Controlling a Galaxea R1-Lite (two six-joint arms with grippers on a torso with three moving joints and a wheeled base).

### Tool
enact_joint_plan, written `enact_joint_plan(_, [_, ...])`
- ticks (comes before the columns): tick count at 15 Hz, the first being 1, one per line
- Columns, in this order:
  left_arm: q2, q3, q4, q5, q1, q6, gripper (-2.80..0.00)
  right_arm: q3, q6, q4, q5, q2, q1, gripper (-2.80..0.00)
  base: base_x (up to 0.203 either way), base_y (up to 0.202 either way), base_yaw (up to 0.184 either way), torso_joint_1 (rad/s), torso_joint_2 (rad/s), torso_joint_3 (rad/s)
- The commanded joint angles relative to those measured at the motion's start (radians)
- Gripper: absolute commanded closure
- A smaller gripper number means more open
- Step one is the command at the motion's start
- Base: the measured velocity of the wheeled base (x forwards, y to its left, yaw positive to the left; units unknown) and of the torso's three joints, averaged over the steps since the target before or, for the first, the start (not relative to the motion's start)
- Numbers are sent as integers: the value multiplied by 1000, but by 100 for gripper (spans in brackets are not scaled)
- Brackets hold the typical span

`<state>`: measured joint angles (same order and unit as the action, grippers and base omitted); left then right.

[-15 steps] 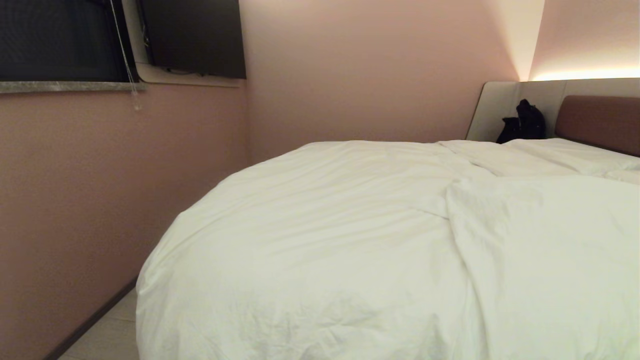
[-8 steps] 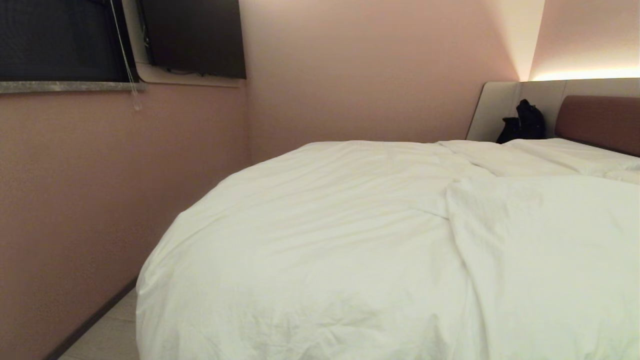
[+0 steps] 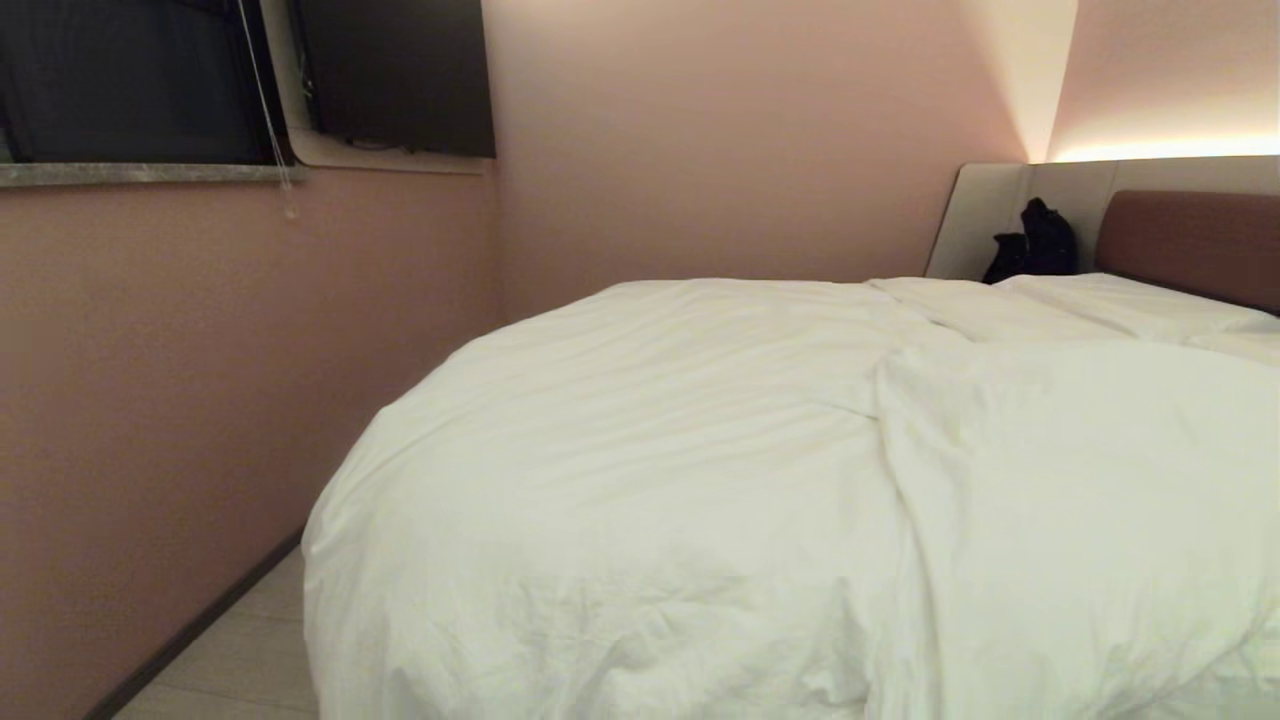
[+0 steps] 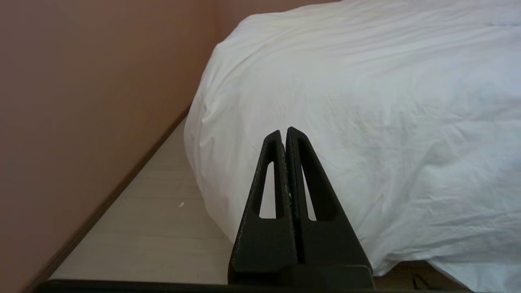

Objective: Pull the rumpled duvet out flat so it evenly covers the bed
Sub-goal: Hold the folded corner of the quilt

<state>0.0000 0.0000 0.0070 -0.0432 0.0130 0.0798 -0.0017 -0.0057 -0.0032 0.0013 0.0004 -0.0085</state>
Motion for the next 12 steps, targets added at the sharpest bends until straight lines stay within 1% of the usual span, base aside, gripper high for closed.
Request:
enact_joint_plan(1, [2,0,1,0,1,4,0,0,0,0,0,0,1,0,-118,0,6,1,7,11])
enact_joint_plan(11, [2,0,-1,2,1,0,0,0,0,0,0,0,1,0,0,0,0,0,0,0])
enact_joint_plan(12, [2,0,-1,2,1,0,0,0,0,0,0,0,-1,0,4,-84,3,12,2,7])
